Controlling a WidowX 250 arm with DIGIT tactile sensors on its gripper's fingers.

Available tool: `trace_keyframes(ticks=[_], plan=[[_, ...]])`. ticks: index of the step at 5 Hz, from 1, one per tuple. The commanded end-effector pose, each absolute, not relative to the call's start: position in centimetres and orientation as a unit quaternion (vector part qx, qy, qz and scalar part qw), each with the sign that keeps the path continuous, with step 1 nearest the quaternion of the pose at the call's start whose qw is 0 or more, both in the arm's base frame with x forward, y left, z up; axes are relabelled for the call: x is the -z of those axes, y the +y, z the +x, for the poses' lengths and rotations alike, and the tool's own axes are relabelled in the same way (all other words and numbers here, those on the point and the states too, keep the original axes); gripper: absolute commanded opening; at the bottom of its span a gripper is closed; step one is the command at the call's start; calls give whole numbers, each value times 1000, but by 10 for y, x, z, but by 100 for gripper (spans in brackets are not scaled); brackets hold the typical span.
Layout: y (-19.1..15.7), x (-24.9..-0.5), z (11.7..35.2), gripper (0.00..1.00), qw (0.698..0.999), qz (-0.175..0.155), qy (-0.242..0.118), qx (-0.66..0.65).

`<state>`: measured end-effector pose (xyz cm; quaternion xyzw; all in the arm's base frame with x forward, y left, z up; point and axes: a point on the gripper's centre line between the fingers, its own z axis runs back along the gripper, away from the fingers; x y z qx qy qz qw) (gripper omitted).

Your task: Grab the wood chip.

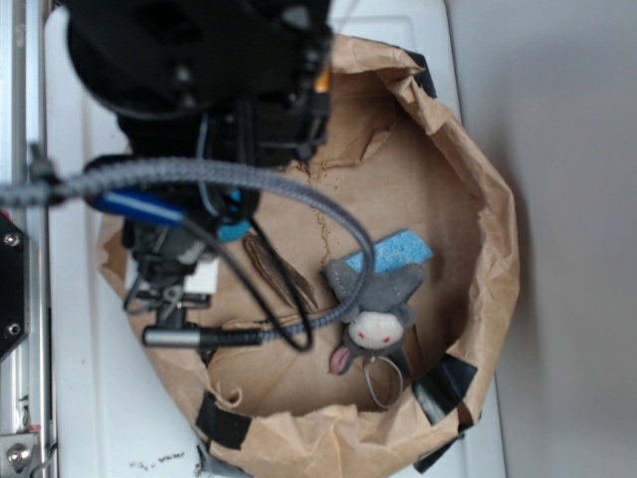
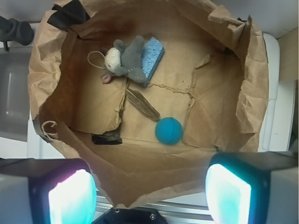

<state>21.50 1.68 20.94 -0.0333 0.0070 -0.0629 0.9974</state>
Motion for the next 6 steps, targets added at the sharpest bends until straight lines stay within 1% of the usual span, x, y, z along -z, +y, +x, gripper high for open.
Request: trace_keyframes(ticks=[1, 2, 3, 4, 5, 6], plan=[[31, -199, 231, 100, 989, -68, 10, 128], [22, -186, 224, 100, 982, -79, -11, 170], [15, -159, 215, 100, 977, -79, -7, 198], [16, -123, 209, 100, 974, -54, -3, 219], [19, -99, 230, 100, 978, -42, 9, 206], [18, -83, 253, 100, 977, -21, -14, 210]])
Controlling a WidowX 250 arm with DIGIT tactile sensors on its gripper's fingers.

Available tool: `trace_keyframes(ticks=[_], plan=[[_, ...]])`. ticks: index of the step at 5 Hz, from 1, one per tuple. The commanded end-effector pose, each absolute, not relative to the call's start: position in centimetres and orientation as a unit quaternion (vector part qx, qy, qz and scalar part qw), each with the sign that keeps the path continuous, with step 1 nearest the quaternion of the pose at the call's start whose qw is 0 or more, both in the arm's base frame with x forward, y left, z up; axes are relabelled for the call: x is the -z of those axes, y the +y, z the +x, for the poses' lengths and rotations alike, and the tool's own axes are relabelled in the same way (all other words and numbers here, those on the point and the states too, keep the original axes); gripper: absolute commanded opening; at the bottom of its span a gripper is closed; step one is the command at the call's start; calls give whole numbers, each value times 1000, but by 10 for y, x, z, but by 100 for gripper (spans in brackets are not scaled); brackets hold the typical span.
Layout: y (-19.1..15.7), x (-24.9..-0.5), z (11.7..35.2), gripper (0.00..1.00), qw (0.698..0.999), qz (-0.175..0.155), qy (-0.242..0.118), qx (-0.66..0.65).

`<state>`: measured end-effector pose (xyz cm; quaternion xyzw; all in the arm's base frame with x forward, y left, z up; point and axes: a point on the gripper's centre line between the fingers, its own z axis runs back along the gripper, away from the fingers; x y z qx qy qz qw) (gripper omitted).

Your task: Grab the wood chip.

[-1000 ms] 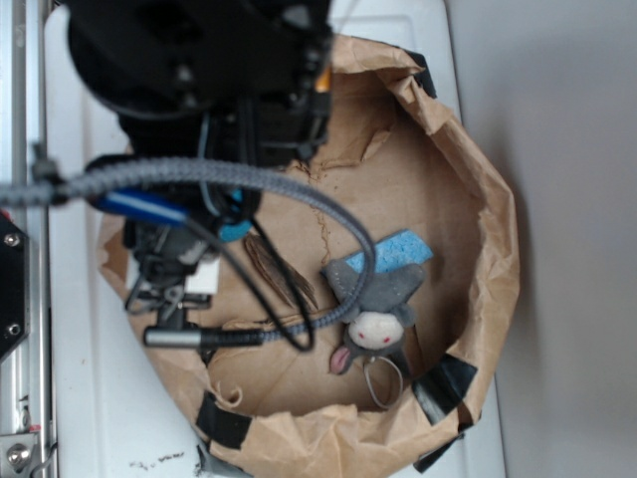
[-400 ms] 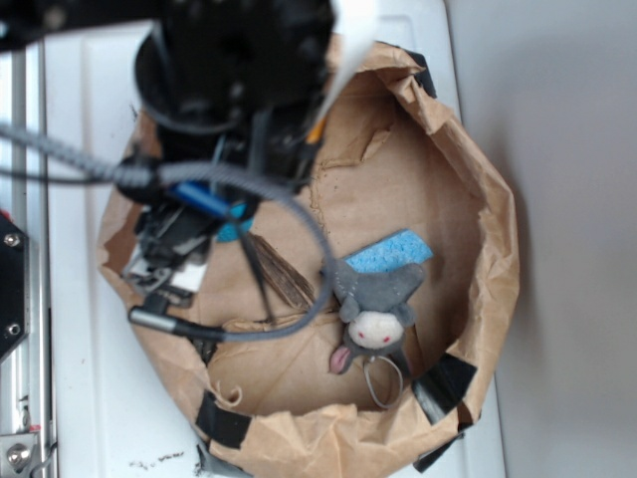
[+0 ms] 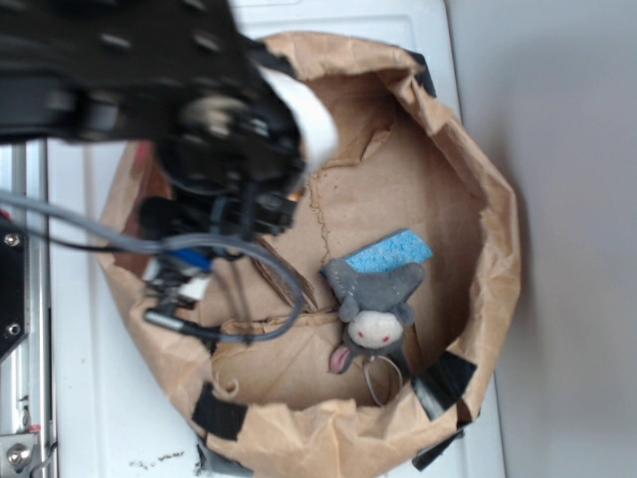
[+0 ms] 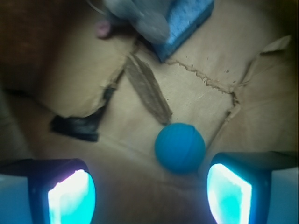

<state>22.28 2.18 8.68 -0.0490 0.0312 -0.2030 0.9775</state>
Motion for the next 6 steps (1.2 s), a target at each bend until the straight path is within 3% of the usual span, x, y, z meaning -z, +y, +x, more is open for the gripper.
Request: trace_keyframes(ticks=[1, 2, 3, 4, 5, 6], plan=[[16, -74, 273, 100, 977, -19, -15, 212], [17, -55, 297, 100, 975, -17, -17, 219], [16, -45, 306, 90, 978, -13, -8, 208], [13, -48, 307, 0, 979, -20, -13, 202], [11, -59, 308, 0, 978, -24, -32, 204], [23, -82, 307, 100, 979, -52, -40, 194]])
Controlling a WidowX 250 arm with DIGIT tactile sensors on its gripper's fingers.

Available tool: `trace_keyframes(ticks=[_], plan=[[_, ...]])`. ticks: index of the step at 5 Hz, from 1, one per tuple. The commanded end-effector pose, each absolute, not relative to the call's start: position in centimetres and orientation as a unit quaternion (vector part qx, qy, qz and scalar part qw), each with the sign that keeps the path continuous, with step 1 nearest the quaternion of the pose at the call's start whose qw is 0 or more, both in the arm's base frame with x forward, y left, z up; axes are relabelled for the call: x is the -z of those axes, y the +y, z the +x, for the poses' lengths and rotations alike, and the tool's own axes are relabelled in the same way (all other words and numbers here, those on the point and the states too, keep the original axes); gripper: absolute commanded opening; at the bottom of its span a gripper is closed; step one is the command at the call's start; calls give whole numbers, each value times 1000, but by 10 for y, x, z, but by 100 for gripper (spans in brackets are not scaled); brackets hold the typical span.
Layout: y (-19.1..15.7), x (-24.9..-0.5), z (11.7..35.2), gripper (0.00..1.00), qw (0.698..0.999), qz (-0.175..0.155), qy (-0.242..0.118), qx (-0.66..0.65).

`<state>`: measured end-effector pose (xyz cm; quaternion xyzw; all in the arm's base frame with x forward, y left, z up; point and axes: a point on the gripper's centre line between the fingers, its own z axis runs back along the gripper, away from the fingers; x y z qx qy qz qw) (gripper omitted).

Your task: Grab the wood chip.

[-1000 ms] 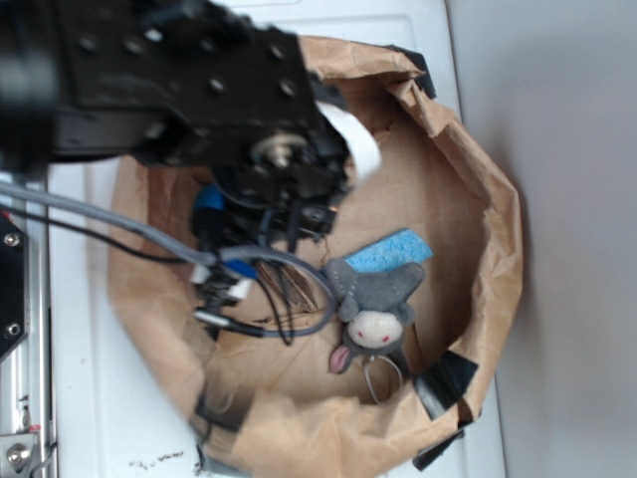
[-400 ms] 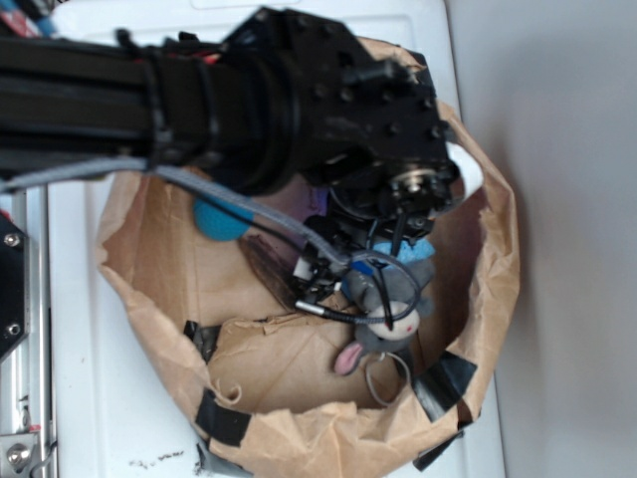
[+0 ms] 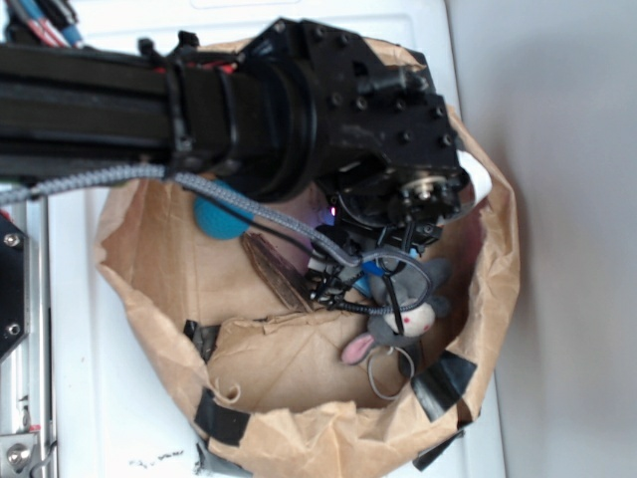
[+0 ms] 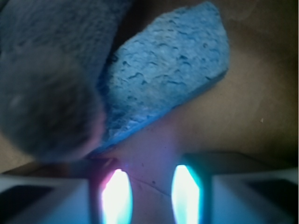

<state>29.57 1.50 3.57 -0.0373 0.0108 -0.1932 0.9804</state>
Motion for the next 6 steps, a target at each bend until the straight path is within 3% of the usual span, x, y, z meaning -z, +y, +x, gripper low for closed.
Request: trace_keyframes(ticks=[1, 2, 3, 5, 6], plan=[[37, -109, 305, 100, 977, -79, -49, 194], [48, -127, 297, 100, 974, -101, -57, 193], [40, -115, 283, 100, 969, -96, -43, 223], [10, -75, 266, 100, 963, -39, -32, 265], [4, -57, 260, 100, 959, -29, -17, 280]])
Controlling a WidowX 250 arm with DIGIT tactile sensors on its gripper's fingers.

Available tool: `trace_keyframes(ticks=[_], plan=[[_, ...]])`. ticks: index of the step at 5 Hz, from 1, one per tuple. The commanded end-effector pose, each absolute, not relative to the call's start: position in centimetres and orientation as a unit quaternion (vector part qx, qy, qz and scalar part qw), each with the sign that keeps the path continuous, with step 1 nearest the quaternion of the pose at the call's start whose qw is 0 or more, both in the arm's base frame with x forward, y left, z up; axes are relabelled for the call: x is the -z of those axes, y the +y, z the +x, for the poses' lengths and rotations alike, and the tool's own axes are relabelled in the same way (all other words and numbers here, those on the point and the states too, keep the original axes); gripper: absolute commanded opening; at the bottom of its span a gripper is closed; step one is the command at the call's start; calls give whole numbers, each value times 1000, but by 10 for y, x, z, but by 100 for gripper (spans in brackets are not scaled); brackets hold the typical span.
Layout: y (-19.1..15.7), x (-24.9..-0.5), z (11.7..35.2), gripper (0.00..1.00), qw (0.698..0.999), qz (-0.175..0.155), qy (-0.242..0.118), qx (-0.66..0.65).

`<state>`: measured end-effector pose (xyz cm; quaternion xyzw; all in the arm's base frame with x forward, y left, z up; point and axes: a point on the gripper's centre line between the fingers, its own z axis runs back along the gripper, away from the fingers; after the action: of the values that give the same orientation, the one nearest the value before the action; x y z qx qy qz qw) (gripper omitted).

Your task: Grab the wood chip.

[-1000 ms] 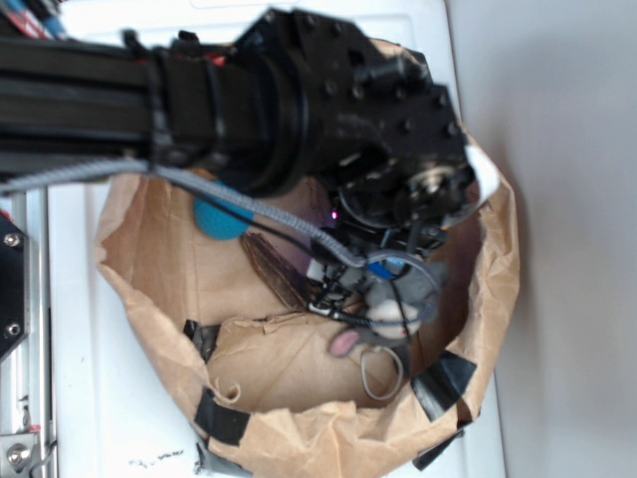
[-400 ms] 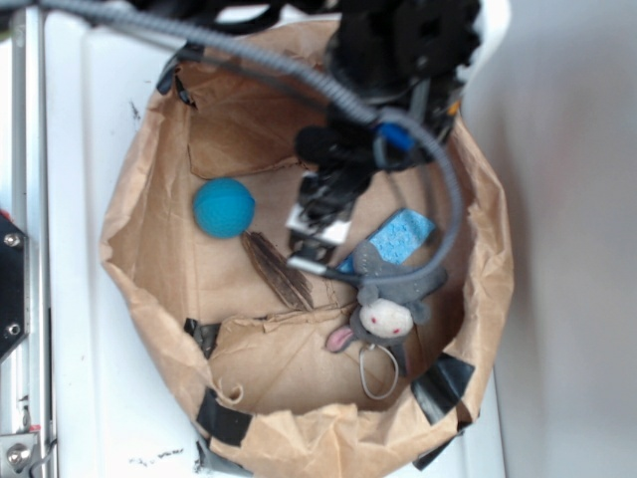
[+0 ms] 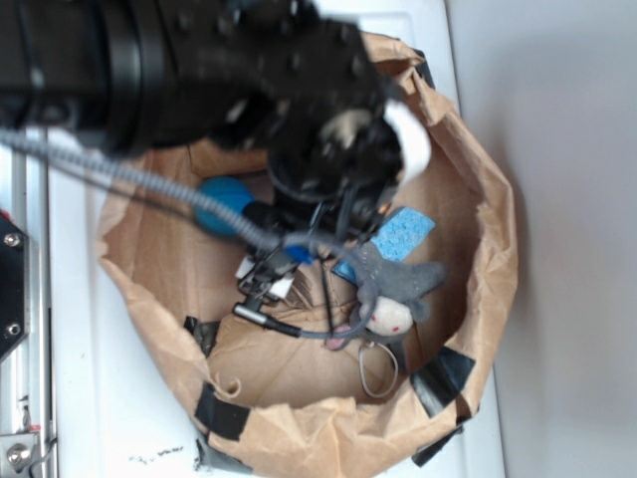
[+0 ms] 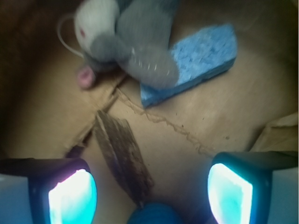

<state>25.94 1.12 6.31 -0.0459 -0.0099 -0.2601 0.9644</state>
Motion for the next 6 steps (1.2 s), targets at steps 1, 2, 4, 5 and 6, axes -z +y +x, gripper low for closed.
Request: trace_keyframes(ticks=[1, 2, 4, 5, 6], plan=[[0, -41, 262, 100, 961, -25, 8, 275], [-1, -33, 264, 0, 964, -20, 18, 266], [2, -42, 265, 0, 965, -30, -2, 260], [9, -56, 265, 0, 966, -38, -24, 253], [35, -104, 275, 0, 974, -90, -72, 197]])
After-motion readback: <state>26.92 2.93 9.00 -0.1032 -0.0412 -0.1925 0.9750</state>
